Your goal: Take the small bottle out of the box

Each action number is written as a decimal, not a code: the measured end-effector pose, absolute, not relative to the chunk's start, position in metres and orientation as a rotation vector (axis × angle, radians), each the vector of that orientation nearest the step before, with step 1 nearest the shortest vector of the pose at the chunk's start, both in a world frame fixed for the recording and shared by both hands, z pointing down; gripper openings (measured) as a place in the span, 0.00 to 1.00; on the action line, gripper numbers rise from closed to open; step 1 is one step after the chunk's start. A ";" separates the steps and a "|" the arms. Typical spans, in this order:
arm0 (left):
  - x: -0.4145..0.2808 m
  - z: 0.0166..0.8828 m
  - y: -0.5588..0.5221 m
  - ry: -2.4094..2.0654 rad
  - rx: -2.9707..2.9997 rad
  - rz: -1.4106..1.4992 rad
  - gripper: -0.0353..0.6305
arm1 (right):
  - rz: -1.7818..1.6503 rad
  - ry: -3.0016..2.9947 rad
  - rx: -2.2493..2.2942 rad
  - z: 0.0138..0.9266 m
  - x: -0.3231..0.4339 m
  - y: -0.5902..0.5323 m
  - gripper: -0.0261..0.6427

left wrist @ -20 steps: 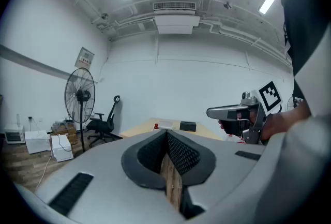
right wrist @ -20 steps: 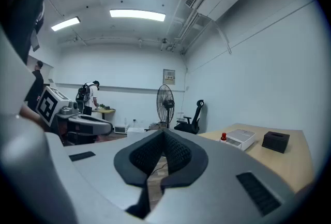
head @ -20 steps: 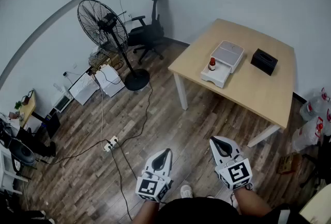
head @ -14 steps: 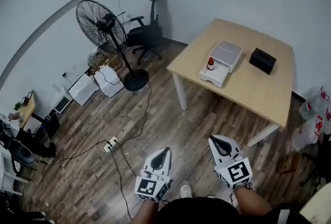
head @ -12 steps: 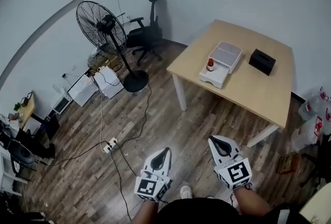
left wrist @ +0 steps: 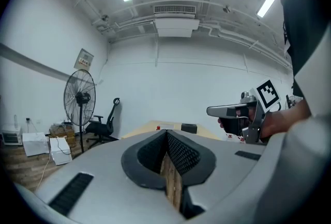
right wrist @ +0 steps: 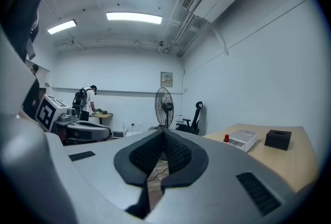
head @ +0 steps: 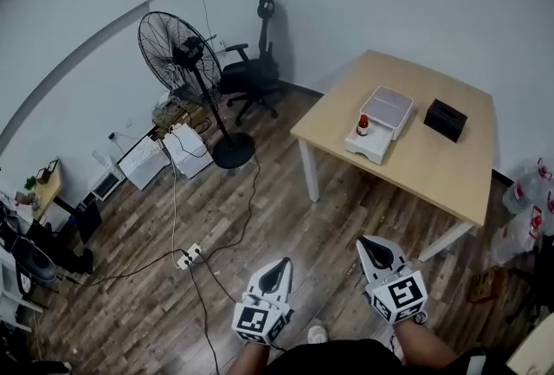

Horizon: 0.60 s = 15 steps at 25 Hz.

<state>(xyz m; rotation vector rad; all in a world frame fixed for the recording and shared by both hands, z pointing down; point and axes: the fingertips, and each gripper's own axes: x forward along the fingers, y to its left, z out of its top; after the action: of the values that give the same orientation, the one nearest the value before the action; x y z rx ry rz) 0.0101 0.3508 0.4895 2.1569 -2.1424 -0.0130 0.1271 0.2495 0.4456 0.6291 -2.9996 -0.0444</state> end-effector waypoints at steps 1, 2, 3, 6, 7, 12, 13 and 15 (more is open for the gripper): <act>0.006 0.490 0.352 -2.141 2.163 -0.015 0.07 | -0.047 -3.001 0.633 0.447 0.123 0.250 0.06; 0.003 0.490 0.353 -2.137 2.169 -0.015 0.07 | -0.049 -3.004 0.634 0.448 0.120 0.251 0.06; 0.001 0.489 0.354 -2.131 2.177 -0.015 0.07 | -0.048 -3.004 0.640 0.448 0.117 0.251 0.06; -0.005 0.488 0.352 -2.107 2.206 -0.007 0.07 | -0.036 -2.999 0.674 0.446 0.109 0.246 0.06; -0.008 0.488 0.350 -2.102 2.209 -0.010 0.07 | -0.038 -2.999 0.678 0.446 0.106 0.243 0.06; -0.026 0.498 0.325 -2.089 2.197 -0.008 0.07 | -0.056 -2.996 0.677 0.451 0.090 0.217 0.06; -0.029 0.500 0.317 -2.086 2.189 -0.005 0.07 | -0.051 -2.996 0.676 0.454 0.087 0.210 0.06; -0.034 0.503 0.299 -2.076 2.185 0.001 0.07 | -0.043 -2.998 0.677 0.457 0.082 0.192 0.06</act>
<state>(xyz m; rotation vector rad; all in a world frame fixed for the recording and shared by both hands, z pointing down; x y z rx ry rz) -0.0343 0.2990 0.5030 2.1853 -2.0760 0.0005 0.0825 0.1921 0.4570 0.6770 -2.9976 -0.0426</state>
